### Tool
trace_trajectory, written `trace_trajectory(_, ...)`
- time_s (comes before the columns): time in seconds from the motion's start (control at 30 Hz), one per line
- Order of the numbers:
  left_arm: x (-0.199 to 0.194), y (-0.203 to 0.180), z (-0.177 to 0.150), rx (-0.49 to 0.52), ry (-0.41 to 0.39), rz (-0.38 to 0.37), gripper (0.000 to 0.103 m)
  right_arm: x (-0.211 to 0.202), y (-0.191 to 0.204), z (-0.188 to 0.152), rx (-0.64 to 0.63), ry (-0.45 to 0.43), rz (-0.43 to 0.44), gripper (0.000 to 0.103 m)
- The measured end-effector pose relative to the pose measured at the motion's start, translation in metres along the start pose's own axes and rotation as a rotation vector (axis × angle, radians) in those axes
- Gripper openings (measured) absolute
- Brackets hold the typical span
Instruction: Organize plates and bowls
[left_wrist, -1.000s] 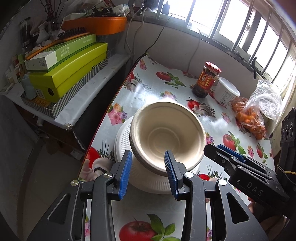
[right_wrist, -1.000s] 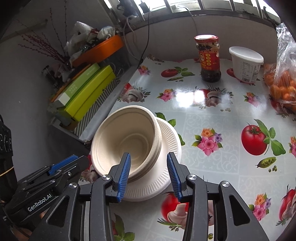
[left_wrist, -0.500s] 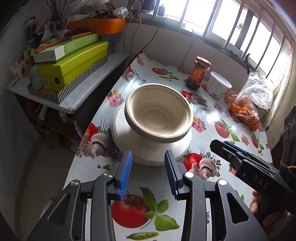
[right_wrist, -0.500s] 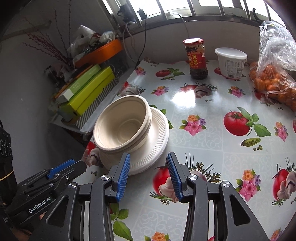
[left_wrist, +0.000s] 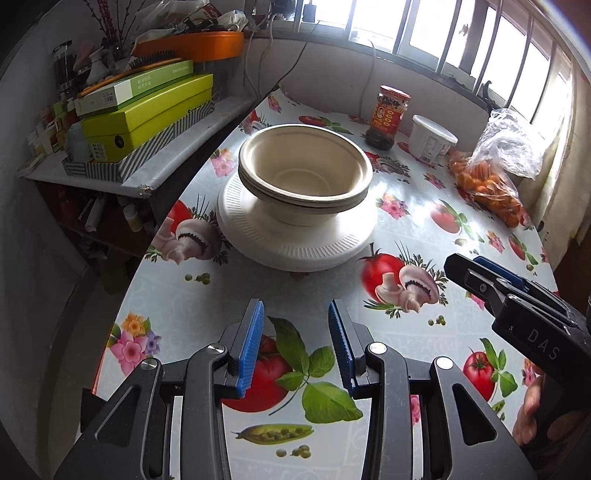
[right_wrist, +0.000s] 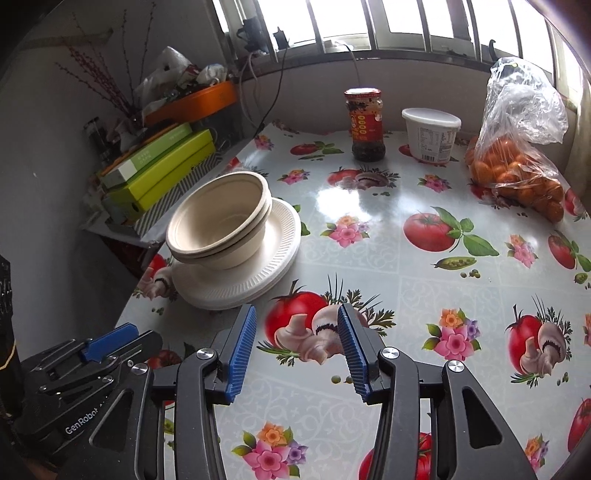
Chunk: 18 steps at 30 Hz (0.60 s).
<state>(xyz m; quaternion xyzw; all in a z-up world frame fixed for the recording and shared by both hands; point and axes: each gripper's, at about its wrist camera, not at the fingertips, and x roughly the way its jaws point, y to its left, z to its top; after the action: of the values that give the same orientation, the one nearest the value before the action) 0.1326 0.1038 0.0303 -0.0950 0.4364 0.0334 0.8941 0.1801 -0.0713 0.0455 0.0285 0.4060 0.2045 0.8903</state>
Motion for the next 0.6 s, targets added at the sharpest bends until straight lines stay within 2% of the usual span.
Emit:
trace_trajectory(0.17,0.008,-0.006,-0.016,0.015,0.020,0.031,0.038,0.004,-0.006,-0.012,0.002,0.011,-0.012,0.046)
trace_trajectory(0.6,0.030,-0.016,-0.037,0.029,0.073,0.049,0.038,0.021,-0.022,-0.036,-0.014,0.056,-0.072,0.047)
